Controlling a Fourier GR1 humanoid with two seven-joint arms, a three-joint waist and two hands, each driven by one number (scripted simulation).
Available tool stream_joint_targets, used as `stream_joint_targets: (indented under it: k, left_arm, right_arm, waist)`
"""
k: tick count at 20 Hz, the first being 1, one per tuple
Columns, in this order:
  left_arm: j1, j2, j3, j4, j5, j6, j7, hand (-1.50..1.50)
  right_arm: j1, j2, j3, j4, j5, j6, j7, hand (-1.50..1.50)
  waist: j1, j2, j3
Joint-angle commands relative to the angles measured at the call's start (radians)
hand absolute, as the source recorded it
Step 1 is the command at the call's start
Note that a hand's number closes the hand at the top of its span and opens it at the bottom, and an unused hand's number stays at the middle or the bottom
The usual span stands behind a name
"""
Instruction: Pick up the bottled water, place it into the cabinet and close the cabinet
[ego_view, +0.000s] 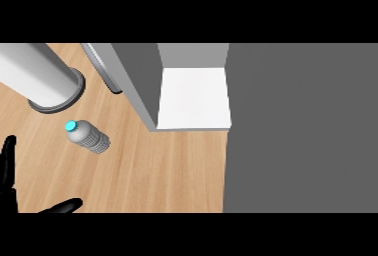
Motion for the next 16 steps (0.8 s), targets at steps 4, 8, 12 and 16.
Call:
stream_joint_targets:
  k: [4,8,12,16]
  left_arm:
    - [-0.018,-0.008,0.059,0.202,0.076,-0.007,-0.118,-1.50]
    - [-0.078,-0.008,0.136,0.279,0.154,-0.039,-0.133,-1.50]
    - [-0.040,-0.008,0.159,0.470,0.157,-0.118,-0.294,-1.50]
    - [-0.113,0.029,0.226,0.594,0.194,-0.165,-0.308,-1.50]
  right_arm:
    - [0.119,-0.021,-0.034,-0.188,-0.074,0.037,0.001,-1.50]
    - [0.165,-0.008,0.002,-0.229,-0.056,0.033,0.012,-1.50]
    - [0.164,-0.003,0.009,-0.159,-0.016,0.054,-0.048,-1.50]
    - [0.235,-0.023,-0.027,-0.194,-0.040,0.088,-0.097,-1.50]
  waist:
    - [-0.005,0.000,-0.001]
    - [-0.006,0.001,-0.002]
    - [-0.001,0.003,-0.002]
    - [-0.006,0.002,-0.001]
